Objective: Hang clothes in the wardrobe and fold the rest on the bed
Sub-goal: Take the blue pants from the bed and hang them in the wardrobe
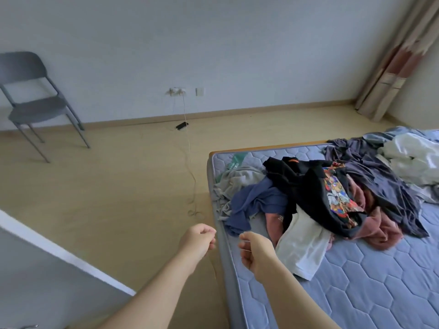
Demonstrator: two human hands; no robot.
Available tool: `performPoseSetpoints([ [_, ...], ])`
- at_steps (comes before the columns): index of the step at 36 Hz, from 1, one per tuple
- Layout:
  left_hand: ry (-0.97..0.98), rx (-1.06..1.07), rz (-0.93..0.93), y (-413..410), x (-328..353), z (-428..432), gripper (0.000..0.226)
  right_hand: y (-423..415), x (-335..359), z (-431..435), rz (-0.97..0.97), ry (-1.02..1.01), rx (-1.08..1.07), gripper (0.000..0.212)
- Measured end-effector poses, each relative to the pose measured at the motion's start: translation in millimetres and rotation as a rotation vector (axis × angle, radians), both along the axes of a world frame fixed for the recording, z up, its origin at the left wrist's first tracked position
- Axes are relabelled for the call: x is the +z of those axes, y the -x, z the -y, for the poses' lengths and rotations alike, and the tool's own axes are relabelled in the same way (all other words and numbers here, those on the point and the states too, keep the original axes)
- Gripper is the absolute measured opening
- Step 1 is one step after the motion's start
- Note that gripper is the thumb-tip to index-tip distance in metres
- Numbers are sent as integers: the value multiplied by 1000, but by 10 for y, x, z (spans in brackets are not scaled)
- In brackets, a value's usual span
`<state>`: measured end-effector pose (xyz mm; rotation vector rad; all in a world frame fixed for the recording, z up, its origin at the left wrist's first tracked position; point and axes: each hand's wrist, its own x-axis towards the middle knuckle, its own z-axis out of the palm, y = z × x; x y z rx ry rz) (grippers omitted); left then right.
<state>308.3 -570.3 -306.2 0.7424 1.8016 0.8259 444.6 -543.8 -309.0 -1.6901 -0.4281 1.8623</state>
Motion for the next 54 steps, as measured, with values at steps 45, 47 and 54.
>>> performPoseSetpoints([
  [45,168,-1055,-716,-774,-2209,-3370,80,-421,-1754,-1691,50,450,-551,18],
  [47,169,-1081,-743,-786,-2258,-3396,77,-468,-1750,-1661,43,448,-580,17],
  [54,180,-988,-734,-763,-2086,-3260,47,-565,-1658,-1469,56,436,-584,15],
])
